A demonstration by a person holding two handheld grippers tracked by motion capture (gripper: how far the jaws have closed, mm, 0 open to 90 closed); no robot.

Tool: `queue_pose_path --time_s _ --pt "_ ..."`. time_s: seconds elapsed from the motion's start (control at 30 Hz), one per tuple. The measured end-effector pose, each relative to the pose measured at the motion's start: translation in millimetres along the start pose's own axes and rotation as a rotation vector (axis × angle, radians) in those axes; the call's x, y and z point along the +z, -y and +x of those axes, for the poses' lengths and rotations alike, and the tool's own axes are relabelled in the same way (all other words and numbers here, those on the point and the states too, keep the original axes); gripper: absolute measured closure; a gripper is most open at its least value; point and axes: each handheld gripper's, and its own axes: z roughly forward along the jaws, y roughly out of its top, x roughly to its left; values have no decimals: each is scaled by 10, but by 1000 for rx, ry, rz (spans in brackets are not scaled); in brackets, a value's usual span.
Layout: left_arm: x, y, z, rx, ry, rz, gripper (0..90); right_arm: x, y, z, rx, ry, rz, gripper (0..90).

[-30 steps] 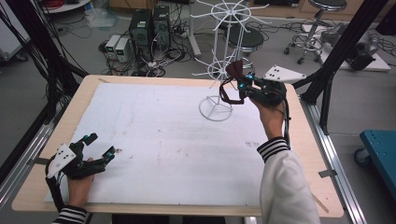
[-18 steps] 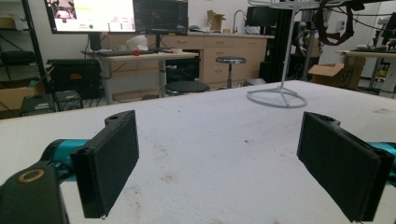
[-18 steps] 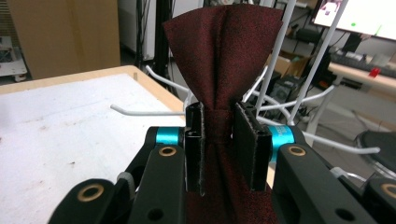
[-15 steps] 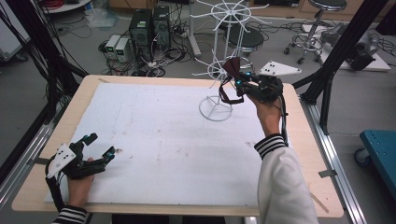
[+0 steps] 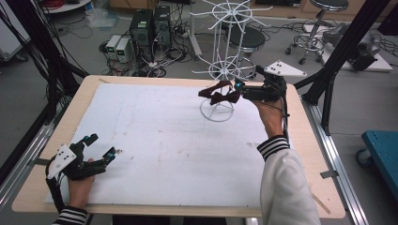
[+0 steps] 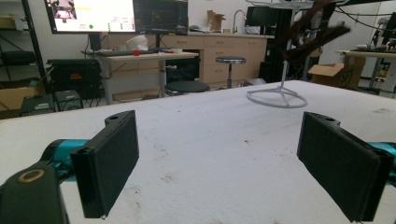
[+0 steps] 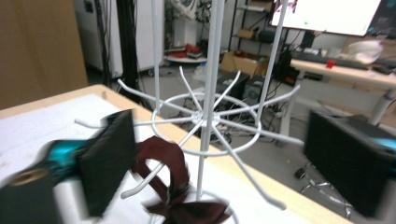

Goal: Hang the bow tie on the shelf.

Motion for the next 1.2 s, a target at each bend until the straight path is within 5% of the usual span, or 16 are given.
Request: queue_pose_path --time_s 0.2,0.6,0.87,1.07,1.13,1.2 --pt "-1 -1 0 2 1 2 132 -29 -9 96 -41 -42 -18 7" --pt "1 -1 0 3 2 4 132 -309 151 92 9 -40 -27 7" --pt "0 -1 -2 2 0 2 131 -639 471 97 82 -43 -72 7" --pt "-2 1 -1 0 -1 -1 132 -824 770 190 87 -48 -88 7" --pt "-5 1 0 0 -1 -1 132 -861 848 219 95 -53 -38 7" --pt "-5 0 2 2 -1 -2 132 -920 958 275 77 -30 -87 7"
